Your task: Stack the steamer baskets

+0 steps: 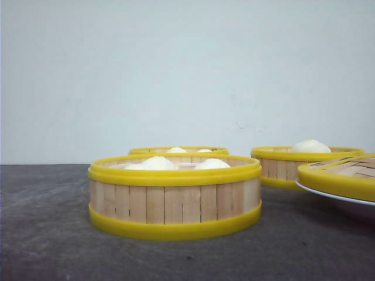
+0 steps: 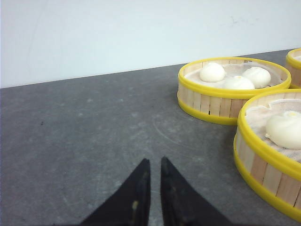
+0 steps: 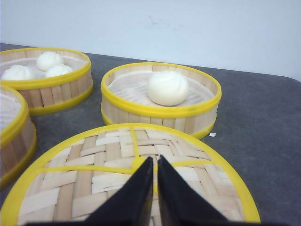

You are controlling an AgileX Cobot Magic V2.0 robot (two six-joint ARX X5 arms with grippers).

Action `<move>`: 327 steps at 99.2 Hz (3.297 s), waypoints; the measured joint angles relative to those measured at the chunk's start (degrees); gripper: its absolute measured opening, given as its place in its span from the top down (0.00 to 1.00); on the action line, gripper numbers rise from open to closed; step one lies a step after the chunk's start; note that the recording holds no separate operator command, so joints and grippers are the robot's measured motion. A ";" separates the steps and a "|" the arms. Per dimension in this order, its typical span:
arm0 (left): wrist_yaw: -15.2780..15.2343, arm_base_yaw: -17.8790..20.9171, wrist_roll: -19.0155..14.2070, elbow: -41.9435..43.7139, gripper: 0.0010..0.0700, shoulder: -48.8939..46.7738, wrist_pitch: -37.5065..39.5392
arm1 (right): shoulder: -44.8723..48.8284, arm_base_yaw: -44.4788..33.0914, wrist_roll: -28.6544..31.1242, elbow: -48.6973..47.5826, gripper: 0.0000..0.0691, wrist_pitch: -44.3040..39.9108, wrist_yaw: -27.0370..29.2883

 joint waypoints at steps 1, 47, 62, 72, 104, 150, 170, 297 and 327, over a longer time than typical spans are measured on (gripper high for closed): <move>0.00 0.00 0.00 0.00 0.99 0.00 0.00 | 0.00 0.00 0.00 0.00 0.98 0.00 0.00; 0.00 0.00 0.00 0.00 0.99 0.00 0.00 | 0.00 0.00 0.00 0.00 0.98 0.00 0.00; 0.00 0.00 0.00 0.00 0.99 0.00 0.00 | 0.00 0.00 0.00 0.00 0.98 0.00 0.00; 0.02 0.00 0.00 0.00 0.99 0.00 0.00 | 0.00 0.00 0.00 0.00 0.98 0.00 0.00; -0.02 0.00 0.00 0.00 0.99 0.00 -0.02 | 0.00 0.00 0.00 -0.02 0.98 0.00 0.00; 0.87 0.00 -2.93 0.00 0.99 0.02 2.97 | 0.00 0.02 0.11 -0.02 0.98 1.77 -0.48; 1.09 -0.02 -13.29 0.00 0.99 0.02 3.17 | 0.00 0.02 1.14 -0.02 0.98 2.12 -3.26; 11.39 -0.33 -35.08 87.65 0.41 94.20 -23.74 | 0.00 0.00 20.48 -0.02 0.98 9.77 -1.38; 11.37 -5.05 -27.06 127.99 0.25 127.56 -59.34 | 0.00 0.00 20.63 -0.02 0.98 9.14 -1.49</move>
